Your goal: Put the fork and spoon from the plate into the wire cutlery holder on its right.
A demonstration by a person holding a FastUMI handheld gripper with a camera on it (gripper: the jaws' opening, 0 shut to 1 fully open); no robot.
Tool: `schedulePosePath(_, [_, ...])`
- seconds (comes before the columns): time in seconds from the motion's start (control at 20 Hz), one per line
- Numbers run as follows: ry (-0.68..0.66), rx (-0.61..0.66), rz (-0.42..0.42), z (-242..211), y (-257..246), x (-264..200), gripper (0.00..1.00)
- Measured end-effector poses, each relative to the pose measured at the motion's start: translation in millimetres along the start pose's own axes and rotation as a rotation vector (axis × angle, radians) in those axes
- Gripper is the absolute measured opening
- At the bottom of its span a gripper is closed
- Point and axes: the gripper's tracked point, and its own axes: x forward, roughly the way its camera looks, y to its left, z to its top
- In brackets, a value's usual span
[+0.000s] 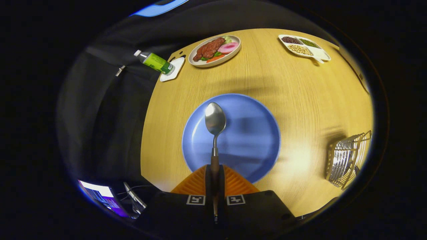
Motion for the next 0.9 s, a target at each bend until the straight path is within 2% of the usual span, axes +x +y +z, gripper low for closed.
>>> schedulePosePath(0.15, [-0.042,0.017,0.012,10.5,-15.5,-44.4,0.08])
schedulePosePath(0.45, [-0.069,0.034,-0.036,10.5,-68.3,-130.6,0.08])
schedulePosePath(0.6, [-0.031,-0.006,-0.095,2.2,-104.5,-162.2,0.08])
schedulePosePath(0.9, [0.144,-0.075,-0.195,-9.8,-161.5,-200.8,0.08])
